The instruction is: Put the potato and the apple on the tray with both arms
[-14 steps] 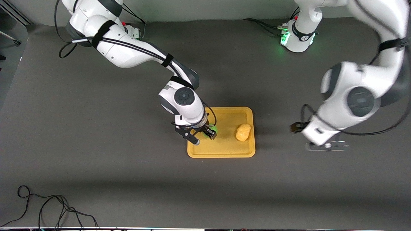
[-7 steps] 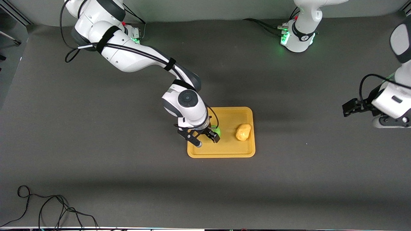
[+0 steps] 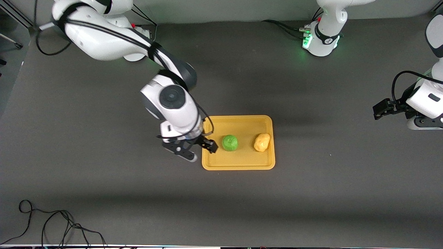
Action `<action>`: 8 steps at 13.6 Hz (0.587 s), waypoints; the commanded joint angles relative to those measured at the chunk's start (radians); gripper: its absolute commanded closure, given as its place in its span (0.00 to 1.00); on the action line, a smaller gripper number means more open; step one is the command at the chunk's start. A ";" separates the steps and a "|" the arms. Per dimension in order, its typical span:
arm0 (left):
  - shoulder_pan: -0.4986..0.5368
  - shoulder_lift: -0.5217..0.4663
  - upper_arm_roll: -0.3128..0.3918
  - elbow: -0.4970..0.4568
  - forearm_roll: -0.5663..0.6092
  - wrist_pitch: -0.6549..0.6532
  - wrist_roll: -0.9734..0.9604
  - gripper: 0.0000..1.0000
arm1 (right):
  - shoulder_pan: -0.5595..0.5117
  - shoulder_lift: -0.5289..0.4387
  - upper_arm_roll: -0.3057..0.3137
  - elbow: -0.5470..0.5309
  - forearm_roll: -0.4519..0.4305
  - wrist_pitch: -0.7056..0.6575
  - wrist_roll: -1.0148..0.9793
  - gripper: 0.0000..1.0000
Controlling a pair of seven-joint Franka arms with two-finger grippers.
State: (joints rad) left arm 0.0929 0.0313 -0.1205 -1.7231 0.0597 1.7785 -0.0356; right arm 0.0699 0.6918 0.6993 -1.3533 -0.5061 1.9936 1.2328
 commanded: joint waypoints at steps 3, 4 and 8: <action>0.010 -0.016 -0.005 -0.026 -0.009 0.013 0.019 0.00 | -0.068 -0.265 -0.237 -0.092 0.430 -0.121 -0.462 0.00; 0.010 -0.016 -0.005 -0.026 -0.009 0.013 0.019 0.00 | -0.065 -0.314 -0.303 -0.104 0.508 -0.160 -0.586 0.00; 0.014 -0.014 -0.005 -0.026 -0.012 0.015 0.020 0.00 | -0.065 -0.461 -0.552 -0.118 0.543 -0.363 -0.831 0.00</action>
State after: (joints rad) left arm 0.0956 0.0314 -0.1202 -1.7334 0.0593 1.7810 -0.0355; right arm -0.0065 0.3321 0.2380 -1.4026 0.0059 1.6672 0.4791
